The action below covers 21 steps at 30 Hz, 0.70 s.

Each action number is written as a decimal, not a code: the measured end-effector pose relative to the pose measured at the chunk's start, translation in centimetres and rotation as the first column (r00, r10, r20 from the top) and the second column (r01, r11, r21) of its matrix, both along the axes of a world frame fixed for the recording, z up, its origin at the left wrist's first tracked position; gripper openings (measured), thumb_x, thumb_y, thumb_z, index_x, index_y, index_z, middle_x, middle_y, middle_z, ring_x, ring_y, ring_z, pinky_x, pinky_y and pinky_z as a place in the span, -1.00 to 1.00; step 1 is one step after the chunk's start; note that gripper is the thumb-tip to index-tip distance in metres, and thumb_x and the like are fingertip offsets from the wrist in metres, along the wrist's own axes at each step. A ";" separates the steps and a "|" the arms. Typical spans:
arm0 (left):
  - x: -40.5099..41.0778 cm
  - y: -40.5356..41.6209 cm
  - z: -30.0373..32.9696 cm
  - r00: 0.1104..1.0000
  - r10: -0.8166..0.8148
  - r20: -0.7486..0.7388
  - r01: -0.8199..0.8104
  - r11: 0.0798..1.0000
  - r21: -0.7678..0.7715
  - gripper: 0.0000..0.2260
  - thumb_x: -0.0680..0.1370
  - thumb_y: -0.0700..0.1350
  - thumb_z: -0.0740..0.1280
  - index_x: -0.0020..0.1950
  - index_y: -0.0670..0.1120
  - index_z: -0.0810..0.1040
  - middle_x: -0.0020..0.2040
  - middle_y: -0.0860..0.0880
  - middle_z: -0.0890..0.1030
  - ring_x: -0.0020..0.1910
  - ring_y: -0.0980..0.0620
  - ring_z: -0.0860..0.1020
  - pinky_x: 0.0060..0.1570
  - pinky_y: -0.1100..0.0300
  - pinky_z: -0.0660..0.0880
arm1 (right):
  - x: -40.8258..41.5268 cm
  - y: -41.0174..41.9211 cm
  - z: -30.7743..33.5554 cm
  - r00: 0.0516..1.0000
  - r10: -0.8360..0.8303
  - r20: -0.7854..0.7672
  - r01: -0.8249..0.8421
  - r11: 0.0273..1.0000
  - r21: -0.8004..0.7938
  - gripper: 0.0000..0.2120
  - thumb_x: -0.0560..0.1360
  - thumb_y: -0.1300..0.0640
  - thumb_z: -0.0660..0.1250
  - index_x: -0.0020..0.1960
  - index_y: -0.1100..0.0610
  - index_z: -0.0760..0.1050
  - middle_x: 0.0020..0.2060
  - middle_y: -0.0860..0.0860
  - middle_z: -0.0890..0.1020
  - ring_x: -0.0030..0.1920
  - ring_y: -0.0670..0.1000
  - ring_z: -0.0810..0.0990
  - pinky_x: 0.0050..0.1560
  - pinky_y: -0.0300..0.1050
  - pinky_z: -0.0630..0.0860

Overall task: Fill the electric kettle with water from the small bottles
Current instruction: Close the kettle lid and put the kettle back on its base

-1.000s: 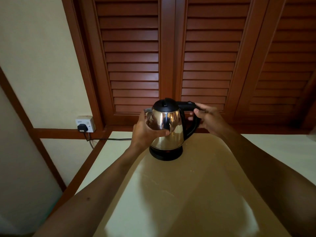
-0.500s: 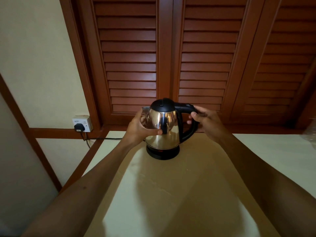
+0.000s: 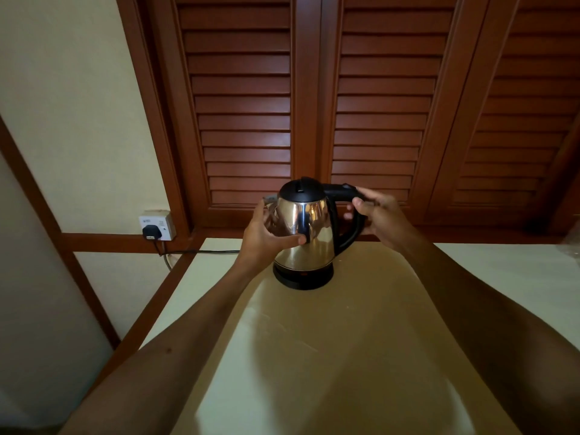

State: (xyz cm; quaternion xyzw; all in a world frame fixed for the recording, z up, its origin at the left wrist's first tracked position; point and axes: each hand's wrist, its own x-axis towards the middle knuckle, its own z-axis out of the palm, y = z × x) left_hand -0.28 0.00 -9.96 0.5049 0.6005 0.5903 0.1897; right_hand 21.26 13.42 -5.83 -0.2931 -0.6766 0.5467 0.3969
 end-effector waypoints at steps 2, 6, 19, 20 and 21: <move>-0.5 0.2 0.1 0.999 -0.038 0.018 0.038 0.999 0.000 -0.10 0.12 0.04 0.69 0.38 0.14 0.37 0.31 0.05 0.56 0.32 0.01 0.51 0.31 -0.12 0.47 | 0.0 -0.1 -0.3 0.999 -0.018 -0.031 0.018 1.000 0.004 -0.64 0.58 0.25 0.23 0.36 0.07 0.44 -0.06 0.05 0.63 -0.02 0.05 0.64 0.07 0.21 0.58; -0.7 0.4 0.0 0.996 -0.081 0.043 0.080 0.997 0.012 -0.17 0.15 -0.03 0.69 0.35 0.10 0.40 0.25 -0.02 0.61 0.27 -0.03 0.57 0.27 -0.14 0.51 | -0.1 -0.1 -0.4 0.998 -0.048 -0.036 0.049 0.998 0.032 -0.66 0.58 0.26 0.22 0.32 0.06 0.47 -0.10 0.02 0.62 -0.05 0.03 0.64 0.05 0.21 0.58; -1.4 1.0 0.2 0.991 -0.121 0.053 0.118 0.992 0.051 -0.27 0.23 -0.16 0.67 0.33 0.03 0.44 0.21 -0.04 0.63 0.23 -0.04 0.60 0.24 -0.11 0.54 | -0.1 -0.1 0.1 0.998 -0.021 -0.058 0.021 1.000 -0.007 -0.66 0.58 0.29 0.19 0.33 0.08 0.44 -0.02 0.03 0.61 0.03 0.08 0.60 0.06 0.20 0.57; -1.4 1.0 0.1 0.991 -0.120 0.051 0.118 0.992 0.052 -0.26 0.23 -0.14 0.67 0.33 0.03 0.44 0.22 -0.05 0.63 0.24 -0.05 0.59 0.24 -0.13 0.53 | -0.1 -0.1 -0.1 0.997 -0.026 -0.066 0.025 0.999 -0.019 -0.65 0.58 0.28 0.19 0.34 0.09 0.44 -0.04 0.02 0.61 0.03 0.08 0.60 0.07 0.22 0.56; -1.5 1.0 0.0 0.992 -0.119 0.050 0.116 0.992 0.052 -0.26 0.22 -0.12 0.67 0.33 0.03 0.44 0.22 -0.05 0.62 0.24 -0.05 0.59 0.25 -0.14 0.53 | -0.1 -0.1 -0.1 0.997 -0.030 -0.067 0.028 0.999 -0.024 -0.65 0.58 0.29 0.20 0.34 0.09 0.43 -0.06 0.01 0.62 0.02 0.08 0.60 0.07 0.23 0.56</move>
